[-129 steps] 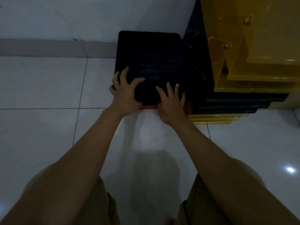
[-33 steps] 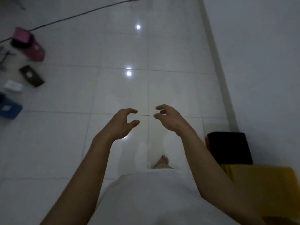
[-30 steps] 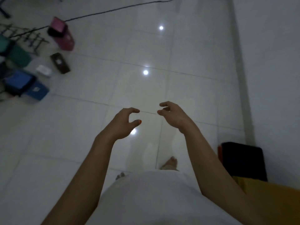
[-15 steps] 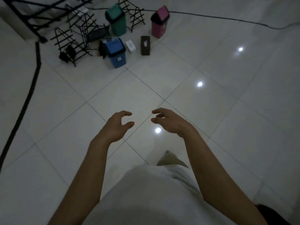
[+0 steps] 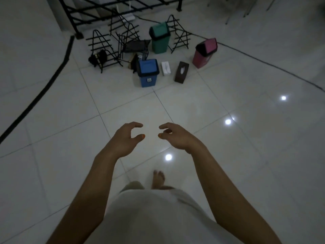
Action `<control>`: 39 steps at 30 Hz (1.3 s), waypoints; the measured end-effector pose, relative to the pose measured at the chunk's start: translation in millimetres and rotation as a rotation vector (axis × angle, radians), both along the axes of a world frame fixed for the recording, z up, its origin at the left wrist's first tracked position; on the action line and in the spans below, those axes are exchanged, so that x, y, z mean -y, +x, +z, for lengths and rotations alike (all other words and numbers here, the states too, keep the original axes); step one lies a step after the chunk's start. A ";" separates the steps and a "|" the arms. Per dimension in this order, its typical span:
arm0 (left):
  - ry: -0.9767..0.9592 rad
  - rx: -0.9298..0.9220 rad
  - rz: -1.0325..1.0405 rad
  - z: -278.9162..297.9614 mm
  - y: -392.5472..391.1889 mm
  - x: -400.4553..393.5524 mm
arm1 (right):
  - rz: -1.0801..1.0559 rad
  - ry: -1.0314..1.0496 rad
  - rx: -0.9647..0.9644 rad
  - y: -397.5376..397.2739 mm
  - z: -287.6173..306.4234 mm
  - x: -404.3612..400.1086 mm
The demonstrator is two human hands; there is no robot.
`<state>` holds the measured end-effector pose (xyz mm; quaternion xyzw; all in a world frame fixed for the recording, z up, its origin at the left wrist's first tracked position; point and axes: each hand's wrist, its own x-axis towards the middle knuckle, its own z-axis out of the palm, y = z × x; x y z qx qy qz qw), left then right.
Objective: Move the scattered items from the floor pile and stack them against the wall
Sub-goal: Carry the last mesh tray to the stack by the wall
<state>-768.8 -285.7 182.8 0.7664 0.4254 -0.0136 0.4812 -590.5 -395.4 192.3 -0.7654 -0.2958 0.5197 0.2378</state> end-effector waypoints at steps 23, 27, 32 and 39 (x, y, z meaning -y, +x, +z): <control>-0.012 -0.033 0.003 -23.3 244.8 -304.7 | -0.013 0.047 0.064 234.6 -20.4 -299.5; -0.024 -0.006 0.012 -23.9 308.6 -346.1 | -0.040 0.030 0.034 285.1 -28.1 -329.1; -0.039 -0.028 0.043 -37.5 379.4 -373.6 | 0.010 -0.018 0.029 354.7 -50.9 -365.7; -0.119 -0.054 0.204 -54.2 417.6 -390.8 | 0.181 -0.035 0.034 428.6 -55.1 -421.1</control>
